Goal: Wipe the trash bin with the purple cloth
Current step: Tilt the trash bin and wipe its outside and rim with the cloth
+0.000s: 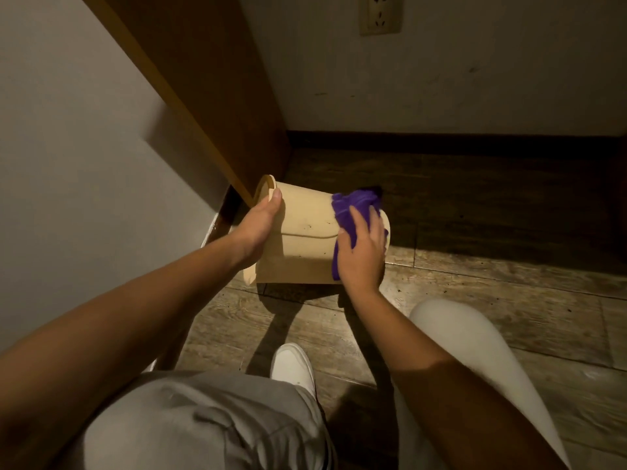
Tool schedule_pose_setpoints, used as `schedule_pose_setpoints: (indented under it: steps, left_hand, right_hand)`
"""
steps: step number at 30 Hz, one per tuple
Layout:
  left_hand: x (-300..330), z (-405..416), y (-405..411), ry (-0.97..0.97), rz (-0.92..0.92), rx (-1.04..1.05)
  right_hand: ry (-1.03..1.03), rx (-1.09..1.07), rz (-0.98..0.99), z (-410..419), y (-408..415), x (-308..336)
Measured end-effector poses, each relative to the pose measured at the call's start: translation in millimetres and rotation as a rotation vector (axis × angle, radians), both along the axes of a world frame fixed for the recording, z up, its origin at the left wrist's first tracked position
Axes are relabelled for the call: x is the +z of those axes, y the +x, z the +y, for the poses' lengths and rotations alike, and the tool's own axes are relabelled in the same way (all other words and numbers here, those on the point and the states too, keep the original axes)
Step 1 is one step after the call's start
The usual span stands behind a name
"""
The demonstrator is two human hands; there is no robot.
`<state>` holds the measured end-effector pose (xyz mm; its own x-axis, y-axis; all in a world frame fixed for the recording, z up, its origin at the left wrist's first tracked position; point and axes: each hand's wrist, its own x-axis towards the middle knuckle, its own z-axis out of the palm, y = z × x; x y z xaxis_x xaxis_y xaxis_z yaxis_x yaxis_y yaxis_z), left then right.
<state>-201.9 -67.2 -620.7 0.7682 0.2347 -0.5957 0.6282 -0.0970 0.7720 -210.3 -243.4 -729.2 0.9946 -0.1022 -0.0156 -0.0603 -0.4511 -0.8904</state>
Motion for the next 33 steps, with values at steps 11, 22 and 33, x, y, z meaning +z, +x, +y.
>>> schedule_pose_setpoints:
  steps: [11,22,33]
  left_hand:
    - [-6,15,-3,-0.111,0.042,0.136]
    - [-4,25,22,-0.015,0.005,0.200]
    - [-2,27,-6,-0.002,-0.045,-0.081]
  right_hand:
    - [-0.238,0.461,-0.362,60,-66,-1]
    - [-0.368,0.230,0.069,1,-38,13]
    - [-0.194,0.119,0.240,-50,95,32]
